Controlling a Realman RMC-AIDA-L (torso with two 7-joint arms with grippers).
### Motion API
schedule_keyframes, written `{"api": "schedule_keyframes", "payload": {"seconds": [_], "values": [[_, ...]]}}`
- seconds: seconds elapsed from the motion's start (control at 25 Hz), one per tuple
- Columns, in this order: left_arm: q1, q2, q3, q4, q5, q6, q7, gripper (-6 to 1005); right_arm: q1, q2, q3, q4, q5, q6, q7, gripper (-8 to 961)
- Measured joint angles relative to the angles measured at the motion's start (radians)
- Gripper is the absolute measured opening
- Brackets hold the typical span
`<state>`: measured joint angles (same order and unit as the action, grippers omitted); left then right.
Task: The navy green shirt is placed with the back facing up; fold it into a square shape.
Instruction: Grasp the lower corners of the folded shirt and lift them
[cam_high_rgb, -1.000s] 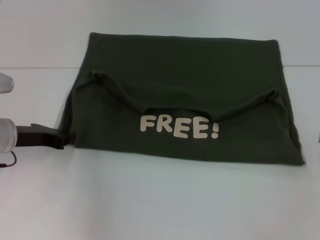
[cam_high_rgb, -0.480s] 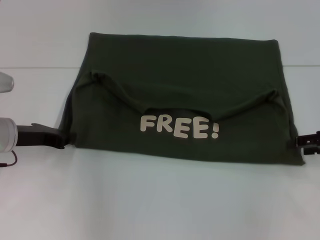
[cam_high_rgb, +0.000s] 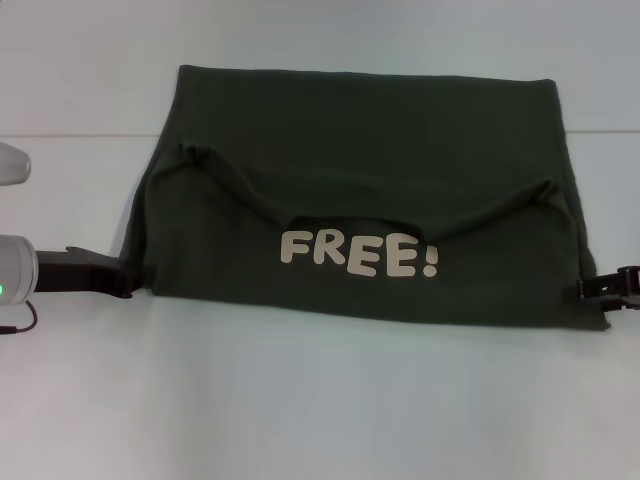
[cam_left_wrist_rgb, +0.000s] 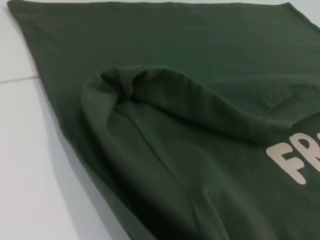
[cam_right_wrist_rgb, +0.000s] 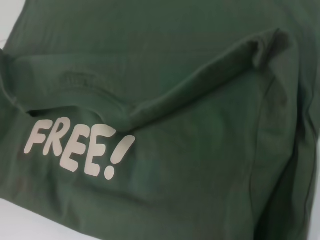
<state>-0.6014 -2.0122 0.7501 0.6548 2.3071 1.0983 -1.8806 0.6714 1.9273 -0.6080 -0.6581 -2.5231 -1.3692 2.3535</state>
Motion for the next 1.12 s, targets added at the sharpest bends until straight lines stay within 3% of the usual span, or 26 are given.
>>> {"api": "schedule_keyframes", "payload": {"seconds": [0.52, 0.64, 1.12], "values": [[-0.002, 0.000, 0.000, 0.003, 0.000, 0.002, -0.003, 33, 0.008, 0.034, -0.057, 0.007, -0.001, 0.082, -0.005, 740], [-0.003, 0.001, -0.008, 0.005, -0.001, 0.011, -0.003, 33, 0.007, 0.035, -0.067, 0.008, -0.001, 0.086, -0.006, 520], [-0.006, 0.003, -0.038, 0.007, -0.011, 0.014, -0.004, 33, 0.004, 0.033, -0.074, 0.006, 0.001, 0.090, -0.007, 258]]}}
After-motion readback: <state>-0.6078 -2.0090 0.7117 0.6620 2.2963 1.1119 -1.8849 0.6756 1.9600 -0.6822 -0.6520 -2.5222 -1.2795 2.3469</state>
